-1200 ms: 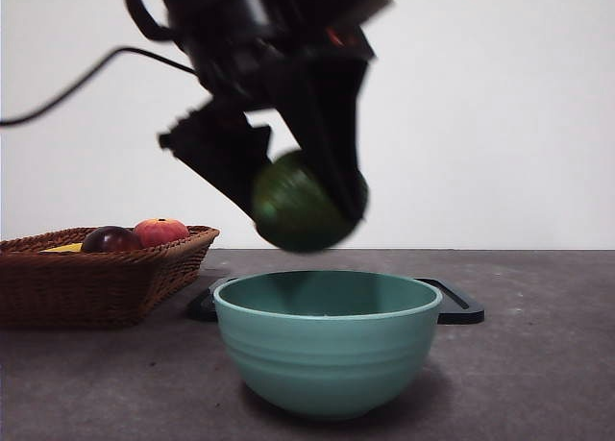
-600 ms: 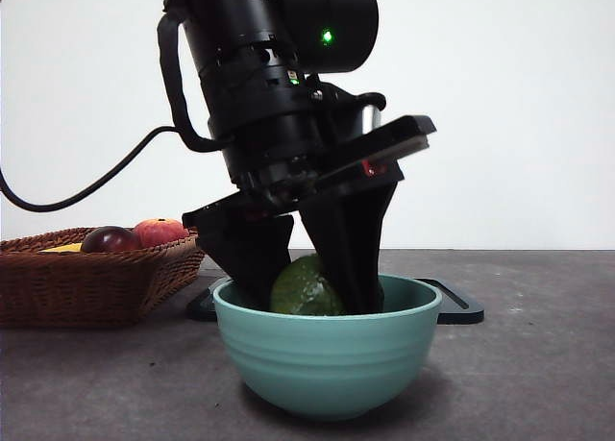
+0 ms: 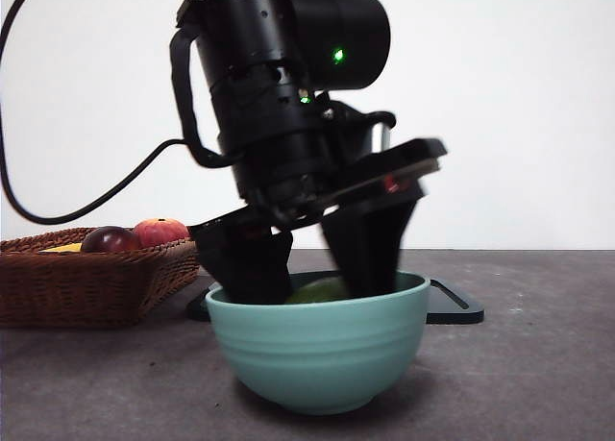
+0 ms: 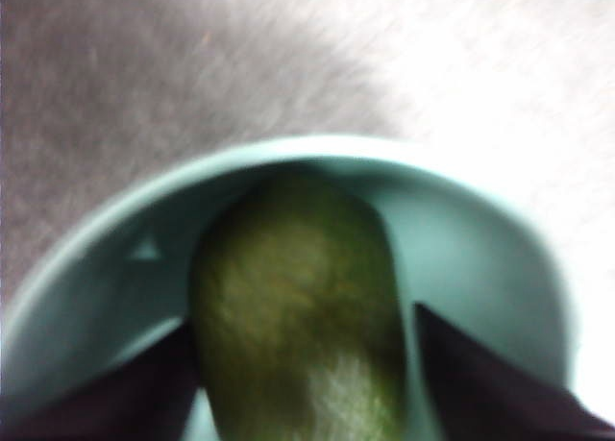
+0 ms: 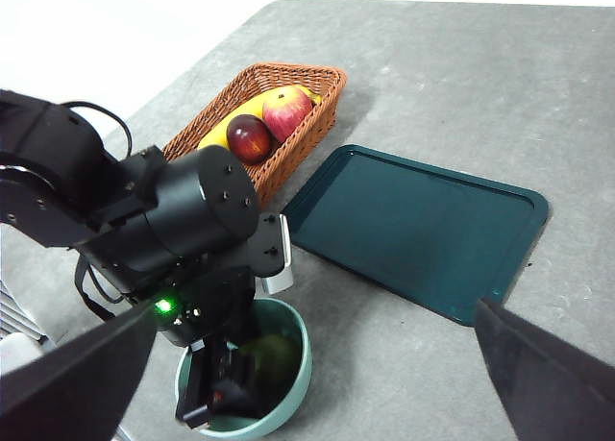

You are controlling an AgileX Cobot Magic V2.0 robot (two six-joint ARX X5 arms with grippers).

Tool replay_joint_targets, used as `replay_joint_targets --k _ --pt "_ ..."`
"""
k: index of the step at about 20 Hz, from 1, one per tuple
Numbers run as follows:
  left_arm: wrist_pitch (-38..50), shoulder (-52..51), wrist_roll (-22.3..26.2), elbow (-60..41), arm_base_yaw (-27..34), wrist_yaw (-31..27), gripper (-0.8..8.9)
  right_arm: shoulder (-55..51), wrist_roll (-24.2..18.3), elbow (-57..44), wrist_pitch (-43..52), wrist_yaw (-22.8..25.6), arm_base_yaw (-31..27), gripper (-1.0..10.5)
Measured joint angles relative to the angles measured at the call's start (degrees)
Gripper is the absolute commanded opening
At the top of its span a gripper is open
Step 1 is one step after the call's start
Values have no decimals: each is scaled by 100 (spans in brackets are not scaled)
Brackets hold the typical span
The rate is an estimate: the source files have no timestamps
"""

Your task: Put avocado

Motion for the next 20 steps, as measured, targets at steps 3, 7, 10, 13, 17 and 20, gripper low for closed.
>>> replay_joint_targets --k 3,7,10,13,17,20 --pt "-116 0 0 125 -83 2 447 0 0 0 0 0 0 584" --pt "-275 -48 22 192 -87 0 479 0 0 0 -2 0 0 584" --pt "-328 -476 52 192 -87 0 557 0 -2 0 -2 26 0 584" --pt "-420 -1141 111 195 -87 -22 557 0 0 0 -2 26 0 584" --pt "-702 -2072 343 195 -87 -131 557 0 0 0 0 26 0 584" --pt "-1045 -2905 455 195 -2 -369 557 0 -2 0 -2 26 0 583"
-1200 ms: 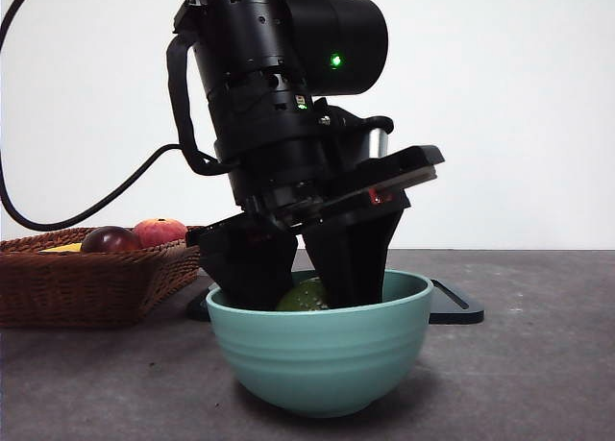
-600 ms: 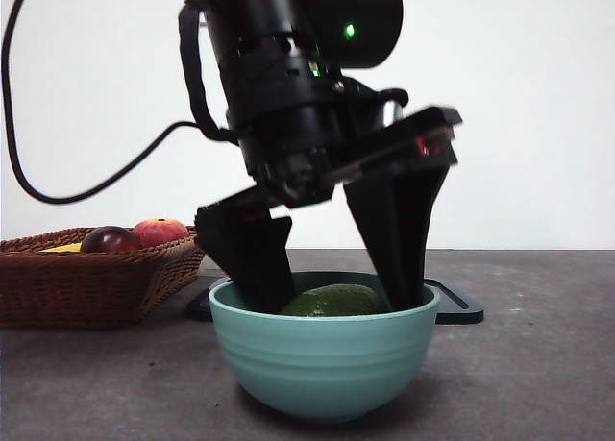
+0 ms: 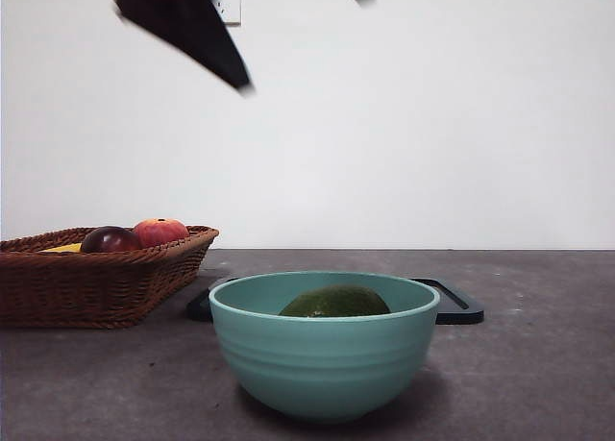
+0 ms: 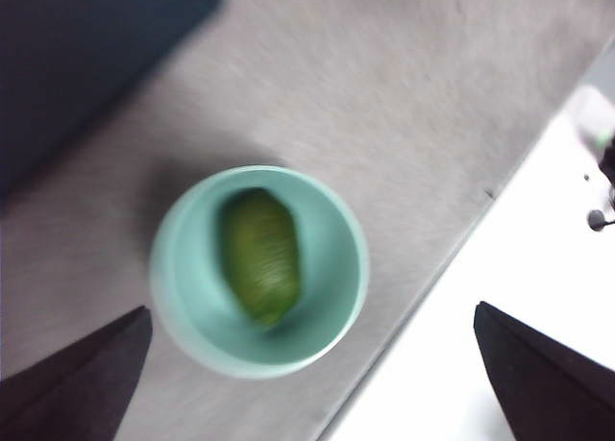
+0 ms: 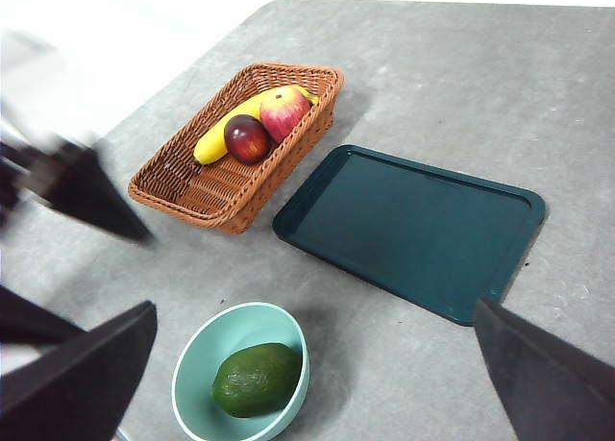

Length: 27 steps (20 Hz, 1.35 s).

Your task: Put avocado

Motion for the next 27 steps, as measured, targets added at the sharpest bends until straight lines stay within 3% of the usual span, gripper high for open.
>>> replay_joint_targets --k 9,19,24,27 --pt "-337 -2361 0 -260 149 -1110 557 0 -2 0 0 0 35 584" --pt "-507 -5228 -179 -1696 157 -1152 557 0 -2 0 -240 22 35 583" --pt "-573 -5635 -221 -1722 157 -1152 557 81 166 0 -256 160 81 550" --pt "-551 -5637 -260 -1722 157 -1152 557 472 260 0 -227 184 415 531"
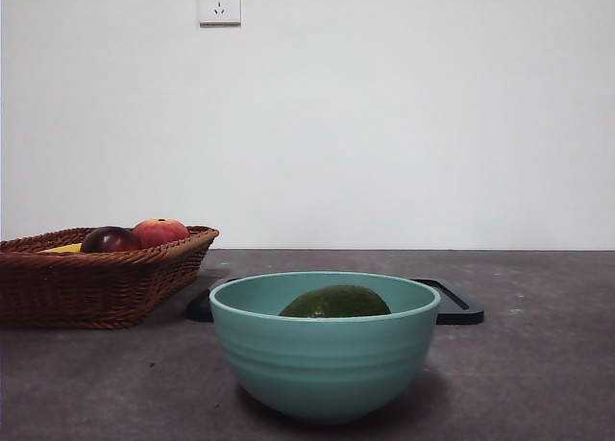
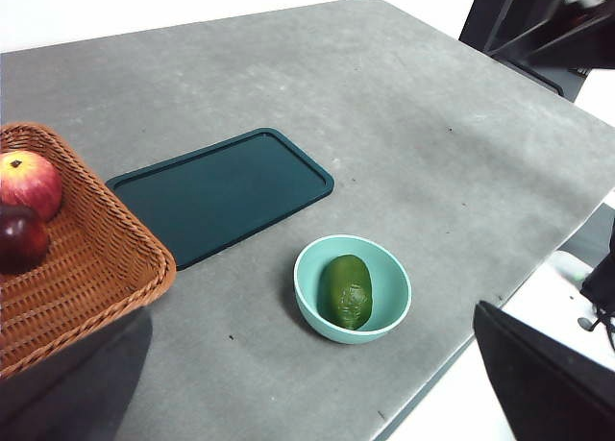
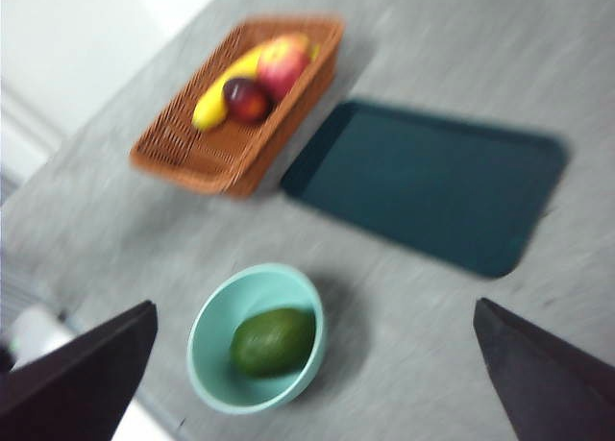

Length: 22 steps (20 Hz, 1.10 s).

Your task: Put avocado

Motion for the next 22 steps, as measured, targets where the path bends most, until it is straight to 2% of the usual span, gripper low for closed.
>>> replay_joint_targets --k 2,7,11,16,22 --pt "72 -2 -2 0 0 -2 557 417 90 15 52 219 398 531" --pt "116 0 -4 0 -2 0 557 1578 393 385 63 1329 1674 531" --pt "118 0 -4 0 0 0 557 2667 586 737 61 2024 2430 531" --pt "118 0 -4 0 0 0 557 3779 595 892 -107 2389 2938 532" --pt "118 0 -4 0 0 -2 557 4704 597 892 -382 2533 3088 530"
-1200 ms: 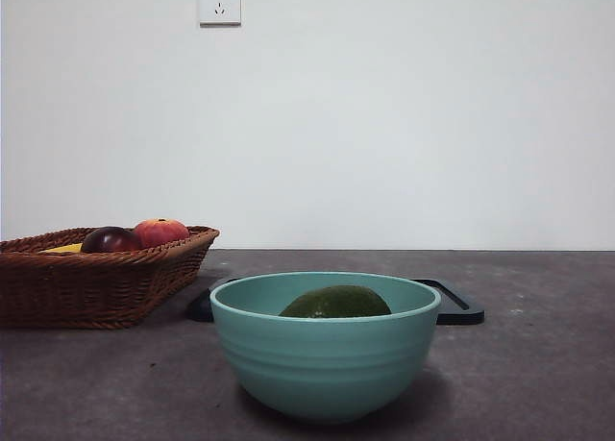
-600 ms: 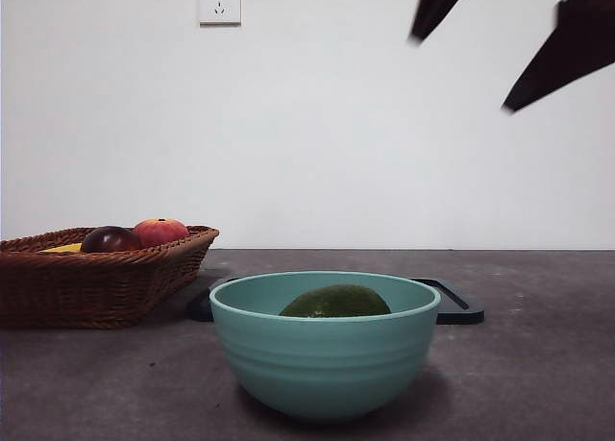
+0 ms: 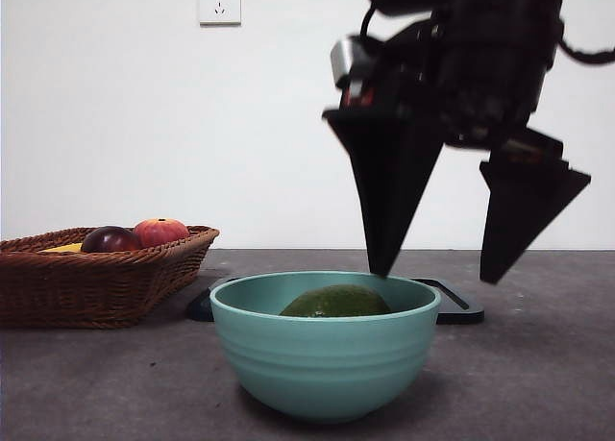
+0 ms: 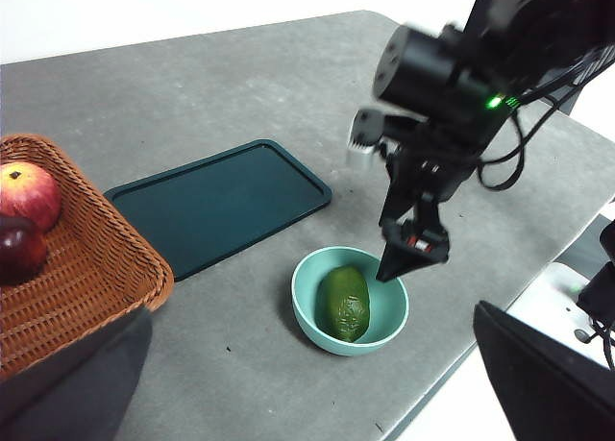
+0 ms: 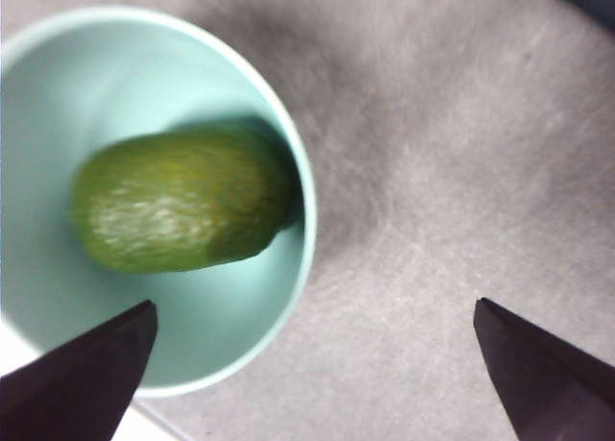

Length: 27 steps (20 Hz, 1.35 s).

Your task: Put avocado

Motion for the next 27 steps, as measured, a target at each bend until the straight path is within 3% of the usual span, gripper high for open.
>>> replay_joint_targets --k 6,14,21,27 --pt "0 0 0 0 0 2 557 435 33 0 66 2 15 486" --pt "2 0 4 0 0 2 557 673 144 0 365 -140 15 5" --pt "44 0 31 0 0 2 557 682 402 251 234 -157 -9 5" --pt "44 0 61 0 -2 2 557 903 435 1591 -424 -17 -601 5"
